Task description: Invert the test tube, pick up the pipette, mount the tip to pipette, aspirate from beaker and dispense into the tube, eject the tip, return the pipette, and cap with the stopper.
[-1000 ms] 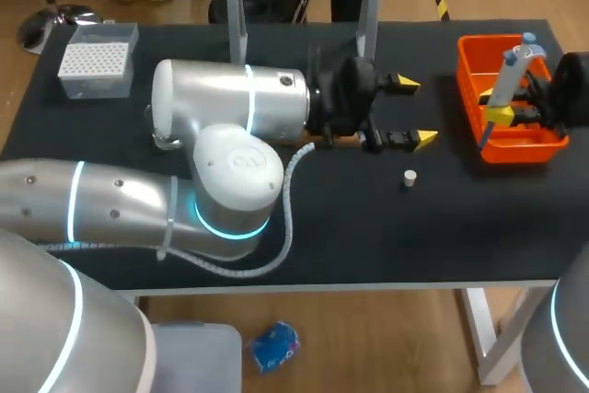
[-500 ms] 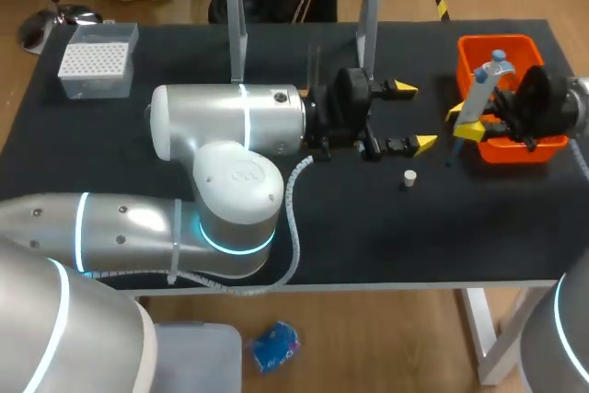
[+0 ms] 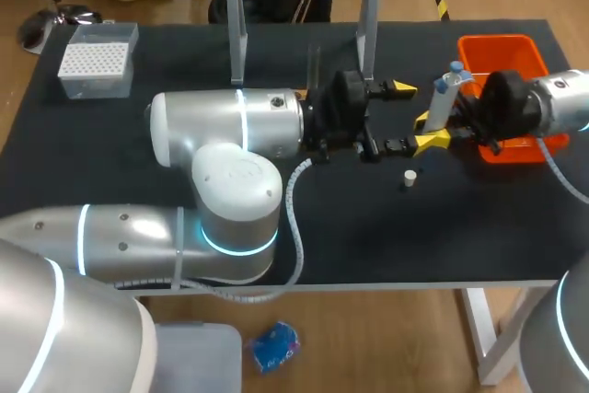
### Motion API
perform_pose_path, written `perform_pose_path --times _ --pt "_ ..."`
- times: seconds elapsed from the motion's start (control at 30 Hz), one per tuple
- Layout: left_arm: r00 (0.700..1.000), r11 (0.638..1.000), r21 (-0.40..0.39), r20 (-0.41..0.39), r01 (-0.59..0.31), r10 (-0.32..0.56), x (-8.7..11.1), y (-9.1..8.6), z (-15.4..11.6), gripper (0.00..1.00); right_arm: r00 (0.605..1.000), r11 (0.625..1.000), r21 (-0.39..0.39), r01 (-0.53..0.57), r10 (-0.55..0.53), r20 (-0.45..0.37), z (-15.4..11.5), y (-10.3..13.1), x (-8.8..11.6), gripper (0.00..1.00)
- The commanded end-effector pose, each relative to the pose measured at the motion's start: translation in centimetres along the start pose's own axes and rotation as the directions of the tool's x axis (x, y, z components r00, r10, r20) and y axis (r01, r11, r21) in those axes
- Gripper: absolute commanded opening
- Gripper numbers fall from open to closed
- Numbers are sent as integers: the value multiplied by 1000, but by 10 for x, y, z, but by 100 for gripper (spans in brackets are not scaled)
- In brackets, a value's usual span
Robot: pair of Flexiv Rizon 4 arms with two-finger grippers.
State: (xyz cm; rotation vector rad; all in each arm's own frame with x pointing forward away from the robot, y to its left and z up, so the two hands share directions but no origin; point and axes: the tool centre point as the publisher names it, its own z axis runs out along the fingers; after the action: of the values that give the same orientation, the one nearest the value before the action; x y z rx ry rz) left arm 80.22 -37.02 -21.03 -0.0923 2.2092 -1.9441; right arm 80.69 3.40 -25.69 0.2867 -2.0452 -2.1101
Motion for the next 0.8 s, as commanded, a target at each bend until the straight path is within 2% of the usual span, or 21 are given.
perform_pose_path --times 0.03,0.43,0.57,0.8 --pt "1000 999 35 -3 -1 1 0 3 0 100 1000 1000 6 1 -1 5 -1 3 1 0" --pt "1000 999 41 -23 -11 12 1 6 -1 100 1000 1000 6 1 -1 5 -1 3 1 0" --pt "1000 999 43 -30 -8 9 1 14 -10 100 999 1000 10 -14 14 31 -5 0 2 0" --pt "1000 999 49 -30 -2 4 0 24 -32 100 999 1000 19 -17 16 32 15 -5 4 0"
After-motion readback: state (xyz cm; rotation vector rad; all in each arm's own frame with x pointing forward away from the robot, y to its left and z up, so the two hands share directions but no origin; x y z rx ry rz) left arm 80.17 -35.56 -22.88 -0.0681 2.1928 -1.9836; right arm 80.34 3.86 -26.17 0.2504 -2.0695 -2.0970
